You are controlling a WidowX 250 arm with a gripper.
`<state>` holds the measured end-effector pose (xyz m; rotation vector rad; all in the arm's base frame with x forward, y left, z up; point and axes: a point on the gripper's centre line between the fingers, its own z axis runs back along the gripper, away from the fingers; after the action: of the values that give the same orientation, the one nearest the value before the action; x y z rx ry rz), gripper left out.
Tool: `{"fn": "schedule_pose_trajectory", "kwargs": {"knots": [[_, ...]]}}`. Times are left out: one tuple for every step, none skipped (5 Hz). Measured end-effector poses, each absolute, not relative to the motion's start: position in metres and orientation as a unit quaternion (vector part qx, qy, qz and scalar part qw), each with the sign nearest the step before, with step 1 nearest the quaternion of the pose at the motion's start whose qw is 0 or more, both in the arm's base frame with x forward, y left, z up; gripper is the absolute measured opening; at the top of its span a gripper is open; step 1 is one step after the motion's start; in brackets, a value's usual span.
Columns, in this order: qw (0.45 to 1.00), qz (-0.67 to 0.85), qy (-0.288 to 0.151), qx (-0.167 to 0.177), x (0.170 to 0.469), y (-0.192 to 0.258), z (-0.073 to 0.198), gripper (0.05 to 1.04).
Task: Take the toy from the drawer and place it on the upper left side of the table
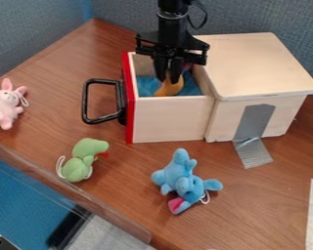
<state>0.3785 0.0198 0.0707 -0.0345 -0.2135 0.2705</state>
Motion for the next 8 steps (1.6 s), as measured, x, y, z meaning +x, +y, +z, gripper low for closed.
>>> {"fn": "schedule_pose_trajectory", "kwargs": {"knots": [[0.982,0.147,-0.117,-0.021,0.363,0.038,0.093,0.11],[0.975,0.168,-0.141,-0.034,0.347,0.067,0.125,0.101],[0.963,0.219,-0.152,-0.033,0.332,0.108,0.136,0.101],[0.958,0.246,-0.15,-0.012,0.328,0.128,0.133,0.101],[0.947,0.298,-0.118,0.008,0.333,0.152,0.103,0.101],[0.937,0.331,-0.106,0.03,0.345,0.167,0.089,0.101],[0.933,0.348,-0.083,0.051,0.359,0.178,0.073,0.101],[0.93,0.356,-0.058,0.065,0.371,0.188,0.056,0.135]]}}
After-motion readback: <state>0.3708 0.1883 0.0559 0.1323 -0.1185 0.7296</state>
